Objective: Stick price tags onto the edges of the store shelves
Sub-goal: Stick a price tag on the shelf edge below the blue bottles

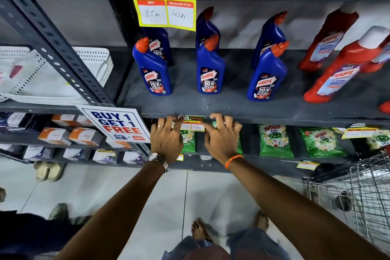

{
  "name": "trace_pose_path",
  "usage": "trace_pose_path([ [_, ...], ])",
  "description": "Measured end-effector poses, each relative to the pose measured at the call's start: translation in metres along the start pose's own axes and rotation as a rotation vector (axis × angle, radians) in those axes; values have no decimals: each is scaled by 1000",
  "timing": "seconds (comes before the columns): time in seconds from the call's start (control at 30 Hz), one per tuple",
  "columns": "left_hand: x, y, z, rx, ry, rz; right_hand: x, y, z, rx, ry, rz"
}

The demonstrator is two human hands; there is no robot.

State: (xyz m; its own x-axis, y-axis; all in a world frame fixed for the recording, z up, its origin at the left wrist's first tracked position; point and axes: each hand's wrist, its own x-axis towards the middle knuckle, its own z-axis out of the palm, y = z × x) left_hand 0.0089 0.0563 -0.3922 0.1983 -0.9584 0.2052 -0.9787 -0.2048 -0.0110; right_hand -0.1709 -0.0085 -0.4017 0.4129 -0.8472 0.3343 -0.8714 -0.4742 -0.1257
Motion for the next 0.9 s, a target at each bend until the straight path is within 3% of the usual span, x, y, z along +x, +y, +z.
trace_pose_path([
  [0.33,-2,5,4,121,-101,61,11,4,-9,-188,-216,-128],
  [0.7,4,12,1,138,-180,36,12,8,-7,-354,-246,-192],
  [0.9,-7,11,-6,48,-169,-25,3,14,-16,-329,-215,-178],
])
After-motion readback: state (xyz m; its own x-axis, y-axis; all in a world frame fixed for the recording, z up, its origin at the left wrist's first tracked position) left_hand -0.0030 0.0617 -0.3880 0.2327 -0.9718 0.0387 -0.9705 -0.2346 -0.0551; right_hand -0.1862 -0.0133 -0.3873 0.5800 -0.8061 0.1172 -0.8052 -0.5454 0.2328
